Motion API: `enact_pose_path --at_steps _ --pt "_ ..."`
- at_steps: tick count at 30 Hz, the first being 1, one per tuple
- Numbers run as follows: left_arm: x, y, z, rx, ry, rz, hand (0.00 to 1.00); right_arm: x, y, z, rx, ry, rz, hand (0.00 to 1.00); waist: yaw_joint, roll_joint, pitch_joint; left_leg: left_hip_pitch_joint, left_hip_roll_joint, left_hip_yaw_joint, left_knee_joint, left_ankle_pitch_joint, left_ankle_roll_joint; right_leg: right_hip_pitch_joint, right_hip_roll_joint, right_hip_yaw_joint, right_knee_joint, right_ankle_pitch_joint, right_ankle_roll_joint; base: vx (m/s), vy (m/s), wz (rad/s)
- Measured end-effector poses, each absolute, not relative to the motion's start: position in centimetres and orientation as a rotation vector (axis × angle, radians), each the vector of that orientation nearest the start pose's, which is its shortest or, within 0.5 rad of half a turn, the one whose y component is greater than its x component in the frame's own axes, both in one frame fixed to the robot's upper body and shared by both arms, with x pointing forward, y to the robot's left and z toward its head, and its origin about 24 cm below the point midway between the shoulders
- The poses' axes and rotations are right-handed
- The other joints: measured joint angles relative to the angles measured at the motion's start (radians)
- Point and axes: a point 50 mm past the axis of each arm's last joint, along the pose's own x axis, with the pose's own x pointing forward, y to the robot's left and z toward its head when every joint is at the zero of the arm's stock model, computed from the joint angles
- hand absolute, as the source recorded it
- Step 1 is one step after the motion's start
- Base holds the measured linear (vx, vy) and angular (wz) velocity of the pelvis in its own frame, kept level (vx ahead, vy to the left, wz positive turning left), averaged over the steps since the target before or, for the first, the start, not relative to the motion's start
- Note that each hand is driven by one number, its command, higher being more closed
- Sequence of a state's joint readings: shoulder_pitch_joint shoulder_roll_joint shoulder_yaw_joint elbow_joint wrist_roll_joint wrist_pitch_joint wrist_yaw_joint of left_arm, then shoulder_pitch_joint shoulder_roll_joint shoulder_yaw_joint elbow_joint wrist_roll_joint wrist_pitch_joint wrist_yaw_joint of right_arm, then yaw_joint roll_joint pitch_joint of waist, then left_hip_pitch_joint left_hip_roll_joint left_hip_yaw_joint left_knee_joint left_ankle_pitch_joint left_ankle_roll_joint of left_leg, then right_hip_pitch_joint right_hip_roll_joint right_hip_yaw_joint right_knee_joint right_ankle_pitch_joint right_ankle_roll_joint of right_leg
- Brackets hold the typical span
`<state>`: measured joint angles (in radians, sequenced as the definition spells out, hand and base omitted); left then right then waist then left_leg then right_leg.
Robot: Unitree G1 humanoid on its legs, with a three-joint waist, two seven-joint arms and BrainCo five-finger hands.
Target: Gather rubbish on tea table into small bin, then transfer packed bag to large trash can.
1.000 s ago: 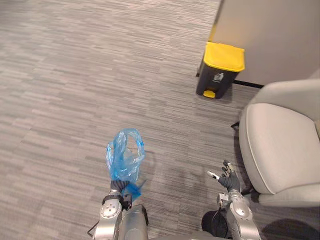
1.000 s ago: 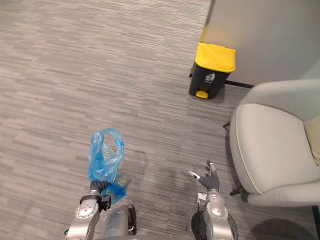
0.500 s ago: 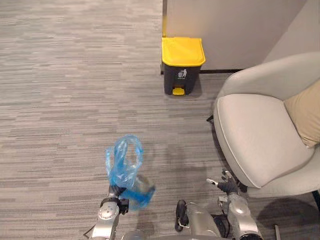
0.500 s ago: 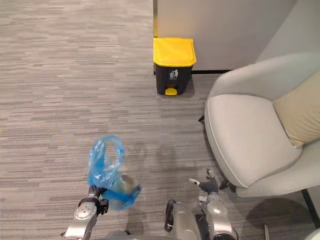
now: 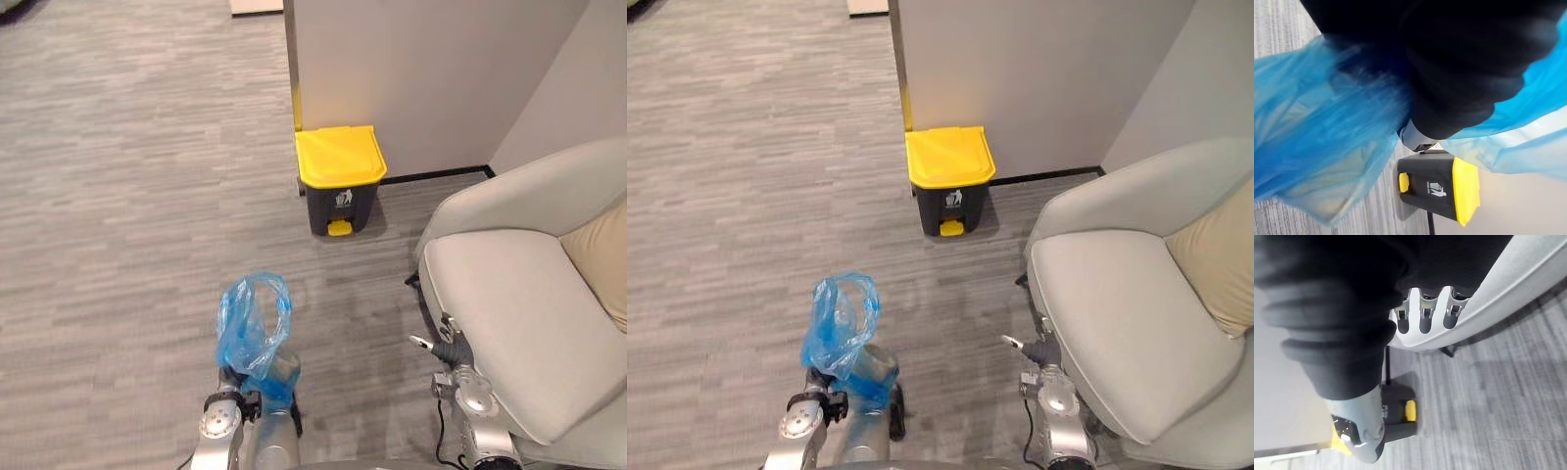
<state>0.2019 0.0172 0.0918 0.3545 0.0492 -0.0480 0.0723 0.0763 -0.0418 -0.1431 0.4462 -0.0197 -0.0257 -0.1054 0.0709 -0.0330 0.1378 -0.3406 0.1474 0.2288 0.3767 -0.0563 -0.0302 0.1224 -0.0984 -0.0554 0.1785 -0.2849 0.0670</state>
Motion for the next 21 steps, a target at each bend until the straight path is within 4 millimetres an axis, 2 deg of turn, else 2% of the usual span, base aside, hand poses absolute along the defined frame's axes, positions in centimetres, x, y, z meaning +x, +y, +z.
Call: enact_pose_path --at_steps 1,3,5,7,8,9,10,11,13,15,16,17,18,19,21 --pt "17.8 19.1 -7.1 0.079 0.488 0.202 1.0 20.1 -20.2 -6.9 -0.058 0.489 -0.268 0.0 0.001 -0.016 -0.001 -0.005 -0.023 0.015 0.015 -0.023 0.018 0.004 -0.026 0.0 -0.007 0.006 0.007 0.33 0.17 0.11" --pt "18.2 19.5 -6.8 0.097 0.477 0.201 1.0 20.3 -20.2 -6.8 -0.061 0.483 -0.267 0.0 0.0 -0.021 -0.002 -0.001 -0.048 0.025 0.028 -0.044 0.046 0.009 -0.053 0.002 0.002 0.021 0.027 0.29 0.148 0.14" --pt "18.3 19.8 -6.6 0.108 0.469 0.2 1.0 20.3 -20.1 -7.2 -0.07 0.503 -0.258 0.0 0.005 -0.019 0.0 0.051 -0.063 0.035 0.014 -0.084 0.047 -0.003 -0.068 0.024 0.091 0.043 0.046 0.34 0.165 -0.1" --pt "17.7 19.9 -6.9 0.124 0.488 0.192 1.0 20.3 -19.7 -7.4 -0.071 0.514 -0.248 0.0 0.003 -0.019 0.001 0.129 -0.071 0.045 -0.036 -0.115 0.041 -0.109 -0.084 0.042 0.371 0.088 0.122 0.29 0.104 -0.28" --pt "17.3 20.0 -7.1 0.136 0.502 0.181 1.0 20.3 -19.6 -7.5 -0.073 0.514 -0.243 0.0 -0.003 -0.022 0.002 0.178 -0.081 0.049 -0.07 -0.127 0.05 -0.193 -0.097 0.06 0.557 0.122 0.175 0.27 0.044 -0.1" --pt "17.4 19.6 -7.1 0.144 0.5 0.162 1.0 19.7 -19.6 -7.8 -0.073 0.533 -0.249 0.0 -0.009 -0.025 0.004 0.224 -0.084 0.046 -0.091 -0.143 0.054 -0.28 -0.097 0.065 0.704 0.077 0.11 0.28 0.031 -0.03" --pt "17.4 19.6 -7.1 0.143 0.497 0.162 1.0 19.4 -19.7 -8.0 -0.073 0.541 -0.25 0.0 -0.008 -0.025 0.005 0.244 -0.084 0.046 -0.099 -0.149 0.052 -0.31 -0.095 0.058 0.732 0.06 0.087 0.35 -0.02 0.06" --pt "17.4 19.6 -7.0 0.142 0.494 0.174 1.0 19.1 -19.6 -8.2 -0.071 0.553 -0.251 0.0 -0.016 -0.013 0.012 0.301 -0.077 0.044 -0.121 -0.17 0.037 -0.396 -0.087 0.008 0.726 0.016 0.047 0.35 -0.076 0.06" --pt "17.5 19.5 -7.0 0.142 0.491 0.175 1.0 19.2 -19.6 -8.1 -0.071 0.548 -0.25 0.0 -0.036 -0.015 0.011 0.326 -0.068 0.037 -0.125 -0.187 0.026 -0.449 -0.071 -0.019 0.667 -0.003 0.016 0.31 -0.122 0.21" --pt "17.9 19.6 -6.8 0.133 0.48 0.181 1.0 19.3 -19.7 -8.0 -0.073 0.543 -0.251 0.0 -0.054 -0.016 0.012 0.357 -0.043 0.013 -0.123 -0.211 -0.012 -0.518 -0.022 -0.03 0.48 0.012 0.006 0.38 -0.213 0.39" --pt "18.2 20.0 -6.7 0.135 0.478 0.189 1.0 19.2 -19.8 -8.2 -0.076 0.555 -0.251 0.0 -0.057 -0.038 0.005 0.378 -0.048 -0.013 -0.123 -0.226 -0.046 -0.517 0.002 -0.02 0.29 0.168 -0.022 0.37 -0.189 0.5" --pt "18.3 19.6 -7.1 0.122 0.492 0.184 1.0 19.0 -20.3 -8.5 -0.092 0.571 -0.256 0.0 -0.063 -0.019 0.009 0.391 -0.039 -0.045 -0.125 -0.236 -0.065 -0.49 0.011 -0.036 0.275 0.197 -0.048 0.47 -0.184 0.32" --pt "18.5 19.1 -7.3 0.105 0.501 0.176 1.0 19.0 -20.6 -8.9 -0.103 0.601 -0.256 0.0 -0.052 0.011 0.007 0.386 -0.02 -0.09 -0.145 -0.221 -0.071 -0.471 0.037 -0.051 0.252 0.208 -0.065 0.43 -0.16 0.19" --pt "18.6 19.0 -7.3 0.099 0.495 0.177 1.0 19.6 -20.8 -8.5 -0.103 0.583 -0.261 0.0 -0.057 0.016 0.01 0.389 -0.024 -0.116 -0.167 -0.178 -0.072 -0.474 0.035 -0.057 0.273 0.173 -0.08 0.39 -0.155 0.08" --pt "19.0 18.6 -7.1 0.087 0.483 0.172 1.0 19.6 -21.0 -8.3 -0.106 0.575 -0.267 0.0 -0.061 0.023 0.014 0.39 -0.009 -0.138 -0.124 -0.16 -0.087 -0.439 0.033 -0.089 0.283 0.131 -0.089 0.4 -0.209 0.49"
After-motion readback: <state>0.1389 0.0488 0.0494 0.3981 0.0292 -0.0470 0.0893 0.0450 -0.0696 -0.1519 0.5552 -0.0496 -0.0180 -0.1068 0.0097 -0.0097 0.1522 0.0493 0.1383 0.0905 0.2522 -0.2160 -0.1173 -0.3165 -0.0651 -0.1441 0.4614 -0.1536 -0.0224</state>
